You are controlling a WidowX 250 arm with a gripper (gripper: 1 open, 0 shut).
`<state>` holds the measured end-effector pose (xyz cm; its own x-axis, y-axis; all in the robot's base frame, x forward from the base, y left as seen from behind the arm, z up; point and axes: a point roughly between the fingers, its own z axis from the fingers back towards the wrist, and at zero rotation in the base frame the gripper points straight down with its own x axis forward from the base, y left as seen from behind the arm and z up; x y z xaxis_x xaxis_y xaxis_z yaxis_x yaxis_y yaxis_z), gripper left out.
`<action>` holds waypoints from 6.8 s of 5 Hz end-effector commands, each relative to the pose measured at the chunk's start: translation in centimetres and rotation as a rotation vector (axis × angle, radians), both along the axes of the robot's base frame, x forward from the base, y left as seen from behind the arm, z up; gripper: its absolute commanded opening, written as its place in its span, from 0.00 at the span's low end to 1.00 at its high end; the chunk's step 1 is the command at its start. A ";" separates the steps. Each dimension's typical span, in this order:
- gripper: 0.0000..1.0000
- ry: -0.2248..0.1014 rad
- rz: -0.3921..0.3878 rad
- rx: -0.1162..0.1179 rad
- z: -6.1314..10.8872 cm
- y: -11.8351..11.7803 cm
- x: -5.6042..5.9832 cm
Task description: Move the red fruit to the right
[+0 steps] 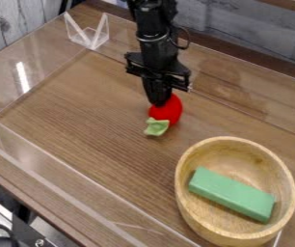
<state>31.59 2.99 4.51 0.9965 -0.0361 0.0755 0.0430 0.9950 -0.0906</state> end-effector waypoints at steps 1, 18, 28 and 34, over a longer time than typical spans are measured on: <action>0.00 -0.080 0.012 0.004 3.0 0.6 1.1; 1.00 -0.051 -0.192 -0.056 1.5 -7.6 2.1; 1.00 -0.031 0.040 -0.080 2.6 -7.1 -0.5; 1.00 -0.054 0.208 -0.071 4.4 -6.3 -0.4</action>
<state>30.55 -3.32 6.97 0.9817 0.1808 0.0605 -0.1700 0.9737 -0.1518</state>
